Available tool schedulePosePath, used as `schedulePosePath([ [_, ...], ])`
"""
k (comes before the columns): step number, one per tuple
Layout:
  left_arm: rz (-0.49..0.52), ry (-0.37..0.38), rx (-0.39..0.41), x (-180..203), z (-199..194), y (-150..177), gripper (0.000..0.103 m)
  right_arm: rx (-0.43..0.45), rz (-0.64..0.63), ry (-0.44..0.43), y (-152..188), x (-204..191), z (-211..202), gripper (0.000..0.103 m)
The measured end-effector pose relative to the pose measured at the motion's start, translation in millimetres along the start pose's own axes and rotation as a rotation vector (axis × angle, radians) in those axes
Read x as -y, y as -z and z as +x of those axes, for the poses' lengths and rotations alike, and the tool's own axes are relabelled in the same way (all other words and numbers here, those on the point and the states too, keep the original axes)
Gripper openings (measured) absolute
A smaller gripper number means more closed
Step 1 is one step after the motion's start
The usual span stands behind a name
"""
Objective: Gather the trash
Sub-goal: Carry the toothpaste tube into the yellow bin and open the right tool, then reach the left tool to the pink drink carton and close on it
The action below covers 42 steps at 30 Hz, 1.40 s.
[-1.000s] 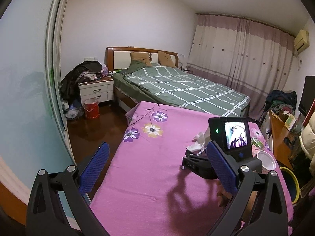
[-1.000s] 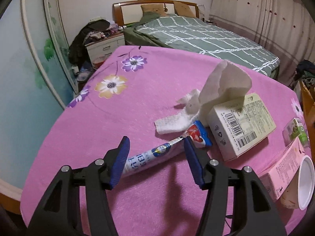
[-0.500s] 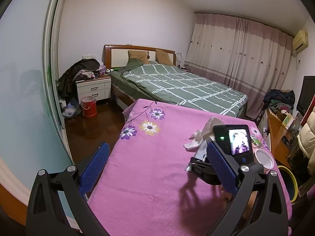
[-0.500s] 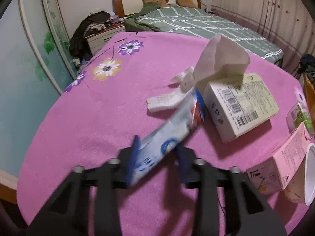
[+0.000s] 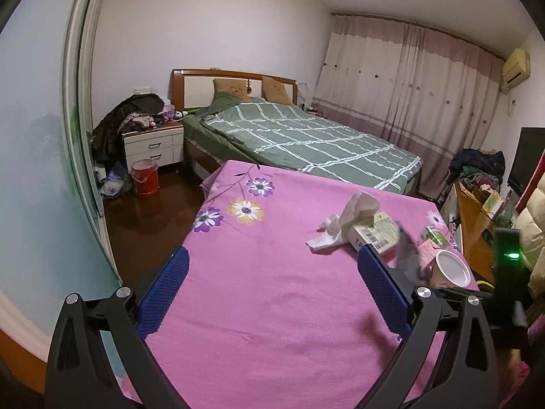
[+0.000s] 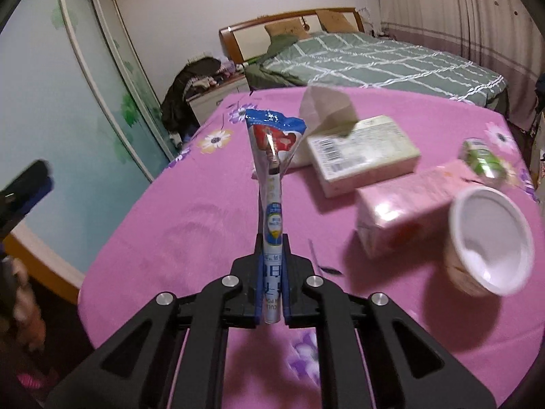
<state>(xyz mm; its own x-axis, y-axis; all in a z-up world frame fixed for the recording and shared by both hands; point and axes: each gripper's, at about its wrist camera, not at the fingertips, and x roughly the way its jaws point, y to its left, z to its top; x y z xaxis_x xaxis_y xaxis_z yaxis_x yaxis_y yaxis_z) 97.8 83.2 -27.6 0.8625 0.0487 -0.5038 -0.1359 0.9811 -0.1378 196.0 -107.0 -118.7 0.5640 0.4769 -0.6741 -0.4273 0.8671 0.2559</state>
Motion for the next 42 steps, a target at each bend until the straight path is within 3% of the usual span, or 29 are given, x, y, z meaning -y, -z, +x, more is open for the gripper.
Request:
schedulePosePath([
  [9,0.050,0.041,-0.024,33,13,4,0.098,0.108,0.073,0.095,16,55,-78,0.008],
  [16,0.085,0.076,-0.049,59,29,7,0.098,0.158,0.183,0.279,42,128,-134,0.008],
  [24,0.132,0.126,-0.081,91,42,13,0.098,0.124,0.373,0.461,80,223,-163,0.009],
  [33,0.188,0.172,-0.109,123,51,21,0.098,0.051,0.469,0.550,115,289,-156,0.010],
  [36,0.203,0.186,-0.122,131,54,24,0.098,0.045,0.491,0.582,122,296,-155,0.029],
  [38,0.215,0.196,-0.133,137,57,27,0.098,0.056,0.498,0.592,121,297,-154,0.052],
  [42,0.229,0.220,-0.155,145,63,31,0.098,0.075,0.503,0.600,123,298,-158,0.053],
])
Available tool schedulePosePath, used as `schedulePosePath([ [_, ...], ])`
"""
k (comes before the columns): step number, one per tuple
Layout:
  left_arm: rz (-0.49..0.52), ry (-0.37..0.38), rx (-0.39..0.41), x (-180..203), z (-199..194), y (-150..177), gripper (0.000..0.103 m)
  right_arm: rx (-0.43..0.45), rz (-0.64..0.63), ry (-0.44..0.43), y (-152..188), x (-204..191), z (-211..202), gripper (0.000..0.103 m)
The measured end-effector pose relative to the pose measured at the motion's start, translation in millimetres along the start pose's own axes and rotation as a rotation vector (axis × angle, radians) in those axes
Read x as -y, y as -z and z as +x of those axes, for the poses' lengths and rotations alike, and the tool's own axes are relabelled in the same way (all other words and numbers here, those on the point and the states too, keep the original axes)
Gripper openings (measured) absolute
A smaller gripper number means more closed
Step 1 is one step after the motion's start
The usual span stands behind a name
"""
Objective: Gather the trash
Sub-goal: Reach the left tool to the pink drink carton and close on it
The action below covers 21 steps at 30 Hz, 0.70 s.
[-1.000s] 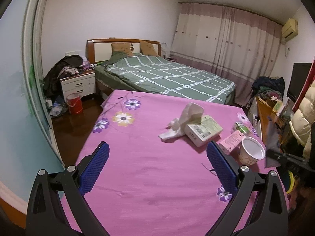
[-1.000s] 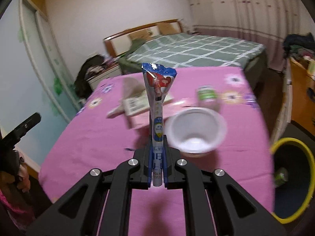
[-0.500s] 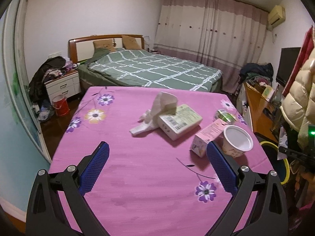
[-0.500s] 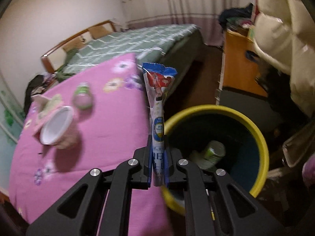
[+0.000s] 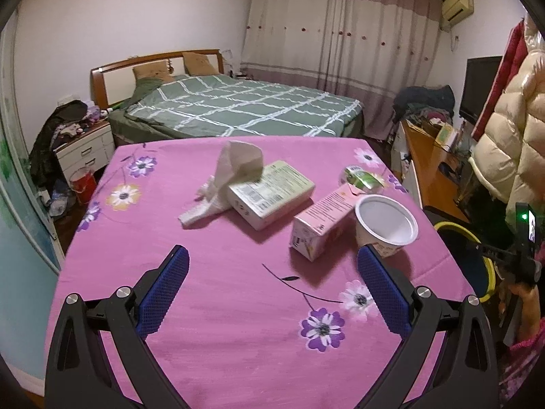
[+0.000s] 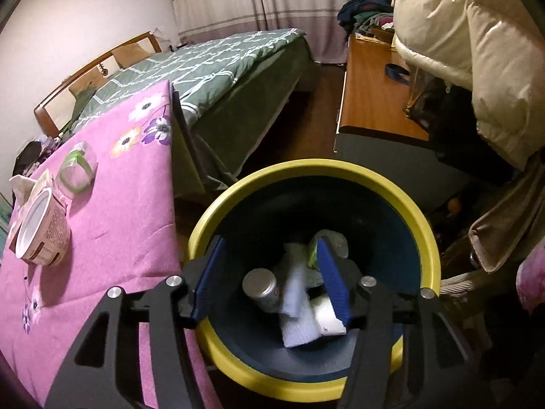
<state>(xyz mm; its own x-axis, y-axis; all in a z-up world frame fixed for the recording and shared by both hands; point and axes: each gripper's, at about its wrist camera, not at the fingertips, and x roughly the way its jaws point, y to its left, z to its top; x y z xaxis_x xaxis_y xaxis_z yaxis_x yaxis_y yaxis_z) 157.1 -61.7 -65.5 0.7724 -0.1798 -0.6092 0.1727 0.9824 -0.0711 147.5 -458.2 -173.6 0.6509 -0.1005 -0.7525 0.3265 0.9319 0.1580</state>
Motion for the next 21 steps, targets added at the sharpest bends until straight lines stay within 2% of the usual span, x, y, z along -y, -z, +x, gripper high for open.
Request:
schedulePosePath([
  [6,0.033,0.052,-0.033,10,27,1,0.098,0.019,-0.003,-0.026,-3,-4,-4,0.053],
  [12,0.087,0.084,-0.112,21,69,-1,0.097,0.015,-0.003,-0.031,-5,-8,-3,0.053],
  [17,0.145,0.113,-0.158,32,105,-6,0.088,0.010,-0.005,-0.037,-6,-14,-1,0.054],
  [21,0.142,0.129,-0.195,32,129,-12,0.083,0.009,-0.006,-0.041,-6,-15,1,0.054],
])
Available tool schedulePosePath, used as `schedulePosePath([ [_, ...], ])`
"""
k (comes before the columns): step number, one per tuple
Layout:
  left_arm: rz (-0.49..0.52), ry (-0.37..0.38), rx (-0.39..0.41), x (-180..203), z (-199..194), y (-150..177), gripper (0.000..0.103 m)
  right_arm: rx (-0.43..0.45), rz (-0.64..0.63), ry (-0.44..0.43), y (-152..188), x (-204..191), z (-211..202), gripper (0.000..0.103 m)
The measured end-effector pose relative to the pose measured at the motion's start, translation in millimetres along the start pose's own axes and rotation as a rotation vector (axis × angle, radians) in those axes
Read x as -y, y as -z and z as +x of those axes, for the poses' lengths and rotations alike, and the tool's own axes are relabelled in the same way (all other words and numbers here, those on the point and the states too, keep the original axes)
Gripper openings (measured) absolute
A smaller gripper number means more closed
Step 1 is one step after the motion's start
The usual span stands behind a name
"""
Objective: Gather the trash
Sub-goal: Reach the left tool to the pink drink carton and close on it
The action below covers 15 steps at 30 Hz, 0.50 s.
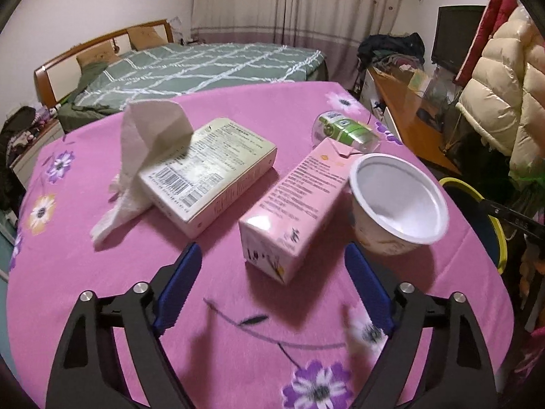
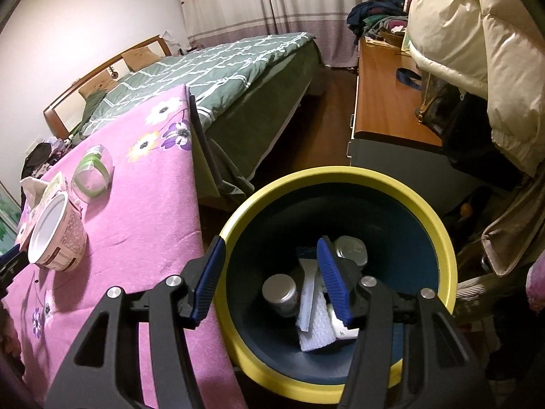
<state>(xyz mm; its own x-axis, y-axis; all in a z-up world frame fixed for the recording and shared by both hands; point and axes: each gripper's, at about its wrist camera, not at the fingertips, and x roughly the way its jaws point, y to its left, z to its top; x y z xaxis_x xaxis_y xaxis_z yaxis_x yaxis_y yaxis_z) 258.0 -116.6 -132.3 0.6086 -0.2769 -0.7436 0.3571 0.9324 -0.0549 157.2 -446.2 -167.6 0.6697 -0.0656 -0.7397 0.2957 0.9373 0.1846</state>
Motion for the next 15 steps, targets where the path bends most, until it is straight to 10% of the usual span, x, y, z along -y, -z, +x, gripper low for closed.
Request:
schedulePosePath([
  [15,0.066,0.065,-0.020,4,36,-17,0.069,-0.007,0.008,-0.016,3,0,5,0.054],
])
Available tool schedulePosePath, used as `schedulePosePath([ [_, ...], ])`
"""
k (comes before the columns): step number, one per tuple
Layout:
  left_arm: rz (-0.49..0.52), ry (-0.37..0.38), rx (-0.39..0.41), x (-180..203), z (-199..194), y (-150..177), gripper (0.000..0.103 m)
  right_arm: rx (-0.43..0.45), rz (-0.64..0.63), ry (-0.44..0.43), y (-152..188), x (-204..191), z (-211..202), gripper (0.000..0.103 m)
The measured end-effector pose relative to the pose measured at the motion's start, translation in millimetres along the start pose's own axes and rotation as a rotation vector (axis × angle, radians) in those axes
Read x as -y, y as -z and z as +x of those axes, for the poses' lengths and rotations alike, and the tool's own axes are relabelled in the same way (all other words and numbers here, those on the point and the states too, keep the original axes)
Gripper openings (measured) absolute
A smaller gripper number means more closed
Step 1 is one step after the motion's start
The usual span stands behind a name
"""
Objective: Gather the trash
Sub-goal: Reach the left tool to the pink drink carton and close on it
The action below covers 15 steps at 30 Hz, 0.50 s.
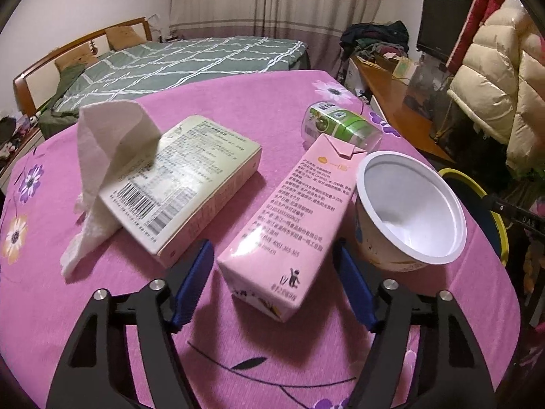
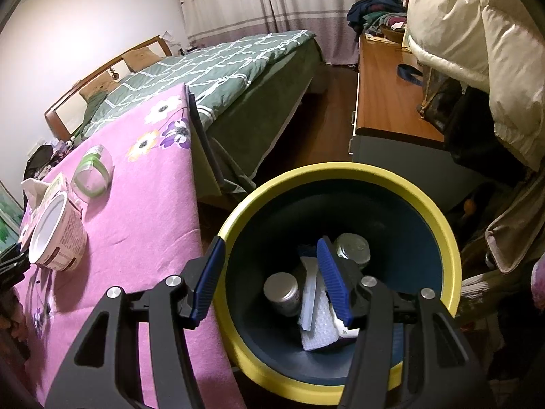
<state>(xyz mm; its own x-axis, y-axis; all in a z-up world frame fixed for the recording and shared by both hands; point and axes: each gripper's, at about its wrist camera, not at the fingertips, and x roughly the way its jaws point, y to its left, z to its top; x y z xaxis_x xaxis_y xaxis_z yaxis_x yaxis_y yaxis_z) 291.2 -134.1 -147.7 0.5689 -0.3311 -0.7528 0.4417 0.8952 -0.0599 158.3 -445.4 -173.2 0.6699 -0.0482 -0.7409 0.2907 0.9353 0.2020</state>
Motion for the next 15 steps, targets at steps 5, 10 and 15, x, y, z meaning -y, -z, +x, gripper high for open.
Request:
schedulePosePath([
  [5,0.006,0.036,0.013,3,2,-6,0.052,-0.002,-0.007,-0.013,1,-2,0,0.054],
  [10,0.024,-0.005,0.049,9,-13,-1,0.048,-0.001,-0.013,-0.022,2,-5,-1,0.054],
  [15,0.003,-0.005,0.081,10,-36,6,0.044,0.003,-0.016,-0.029,3,-5,-3,0.054],
])
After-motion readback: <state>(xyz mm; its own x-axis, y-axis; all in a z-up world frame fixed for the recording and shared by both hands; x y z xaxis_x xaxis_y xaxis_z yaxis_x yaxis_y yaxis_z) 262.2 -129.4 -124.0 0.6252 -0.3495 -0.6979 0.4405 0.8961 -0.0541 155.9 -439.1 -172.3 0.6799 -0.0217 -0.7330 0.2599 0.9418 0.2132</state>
